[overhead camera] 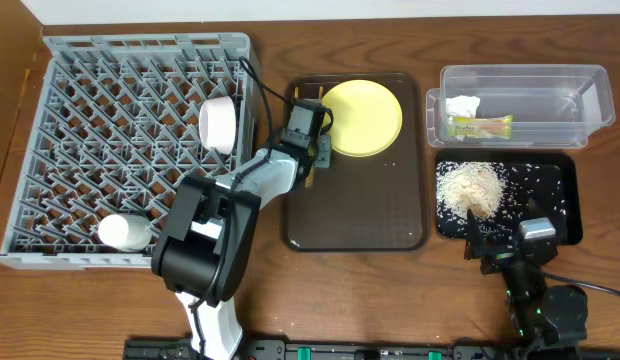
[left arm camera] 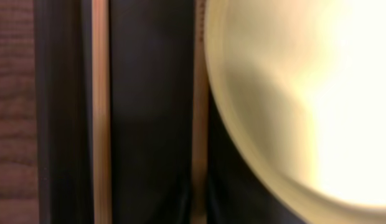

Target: Sort waste into correct bins and load items into the dishwasher

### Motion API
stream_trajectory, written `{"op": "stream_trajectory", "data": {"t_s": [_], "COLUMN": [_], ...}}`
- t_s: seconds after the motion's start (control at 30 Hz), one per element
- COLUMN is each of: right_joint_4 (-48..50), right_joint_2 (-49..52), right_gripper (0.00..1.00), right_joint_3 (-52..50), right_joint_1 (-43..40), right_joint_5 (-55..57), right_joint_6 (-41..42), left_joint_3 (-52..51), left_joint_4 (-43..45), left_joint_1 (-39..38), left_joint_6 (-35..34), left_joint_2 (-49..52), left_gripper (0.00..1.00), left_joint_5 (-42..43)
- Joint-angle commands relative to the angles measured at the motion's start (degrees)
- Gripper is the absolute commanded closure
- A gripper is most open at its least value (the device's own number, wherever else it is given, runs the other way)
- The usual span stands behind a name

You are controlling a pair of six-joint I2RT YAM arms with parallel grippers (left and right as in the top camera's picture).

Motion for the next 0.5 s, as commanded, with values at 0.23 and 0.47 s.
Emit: {"op": "stream_trajectory", "data": {"t_s": [0.23, 0.47], "right_joint_4": [-0.15, -0.15], "right_joint_2": [-0.11, -0.11], "right_gripper": [0.01, 0.01], "right_joint_3": [-0.09, -0.09], "right_joint_1": [-0.15, -0.15], "right_joint_5": [-0.04, -0.04], "right_joint_6": [0.44, 0.42], "left_joint_3": [0.5, 0.5], "left_joint_4": [-10.21, -17.88], "left_joint_1": [0.39, 2.71], "left_joint_6": [0.74, 6.1], "left_joint_2": [-11.74, -24.28], "left_gripper": [0.92, 0.92], "left_joint_5": [0.61, -6.95]}}
